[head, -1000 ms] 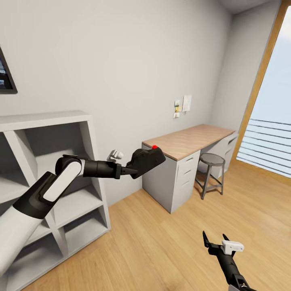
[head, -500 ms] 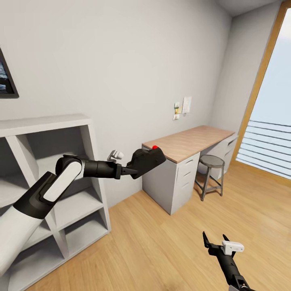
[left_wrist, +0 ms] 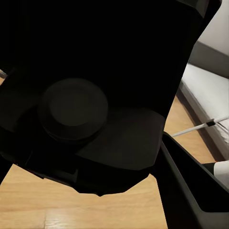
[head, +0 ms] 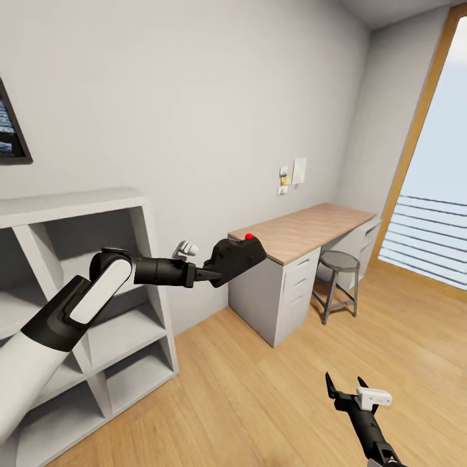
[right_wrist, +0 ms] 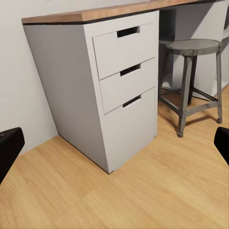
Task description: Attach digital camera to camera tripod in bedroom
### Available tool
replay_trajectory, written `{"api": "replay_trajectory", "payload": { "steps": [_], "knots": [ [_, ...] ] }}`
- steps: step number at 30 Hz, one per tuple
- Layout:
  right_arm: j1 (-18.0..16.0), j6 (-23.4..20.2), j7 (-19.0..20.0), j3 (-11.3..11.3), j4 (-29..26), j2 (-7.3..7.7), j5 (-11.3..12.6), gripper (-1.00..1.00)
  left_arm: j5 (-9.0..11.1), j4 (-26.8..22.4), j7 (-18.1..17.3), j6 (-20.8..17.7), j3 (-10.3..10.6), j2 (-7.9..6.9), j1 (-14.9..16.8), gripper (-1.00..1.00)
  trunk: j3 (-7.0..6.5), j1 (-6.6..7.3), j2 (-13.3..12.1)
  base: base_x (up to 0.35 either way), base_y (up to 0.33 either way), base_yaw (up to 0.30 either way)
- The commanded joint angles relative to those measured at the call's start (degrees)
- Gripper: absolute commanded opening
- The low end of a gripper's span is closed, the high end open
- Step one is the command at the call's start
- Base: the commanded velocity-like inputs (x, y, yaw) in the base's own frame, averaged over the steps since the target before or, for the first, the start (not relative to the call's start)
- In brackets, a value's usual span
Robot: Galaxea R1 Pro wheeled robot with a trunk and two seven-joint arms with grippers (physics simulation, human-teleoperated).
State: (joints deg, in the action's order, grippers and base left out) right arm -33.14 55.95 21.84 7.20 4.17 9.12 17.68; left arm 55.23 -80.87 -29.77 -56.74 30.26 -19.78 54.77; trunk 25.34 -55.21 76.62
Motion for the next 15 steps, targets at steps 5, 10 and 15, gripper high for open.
{"api": "replay_trajectory", "payload": {
  "steps": [5, 10, 15],
  "knots": [
    [-0.1, 0.2, 0.6, 0.5, 0.2, 0.02, 0.2, 1.00, -0.1, 0.0, -0.4, -0.1, 0.0, -0.01, 0.1, -1.00, -0.84, 1.10, -2.0, 0.000, 0.000, 0.000],
    [-0.1, 0.2, 0.6, 0.5, 0.2, 0.02, 0.2, 1.00, -0.1, 0.0, -0.4, -0.1, 0.0, -0.01, 0.1, -1.00, -1.74, 2.20, -4.0, 0.000, 0.000, 0.000],
    [-0.1, 0.2, 0.6, 0.5, 0.2, 0.02, 0.2, 1.00, -0.1, 0.0, -0.4, -0.1, 0.0, -0.03, 0.1, -1.00, -2.63, 3.30, -6.0, 0.000, 0.000, 0.000]
  ]
}}
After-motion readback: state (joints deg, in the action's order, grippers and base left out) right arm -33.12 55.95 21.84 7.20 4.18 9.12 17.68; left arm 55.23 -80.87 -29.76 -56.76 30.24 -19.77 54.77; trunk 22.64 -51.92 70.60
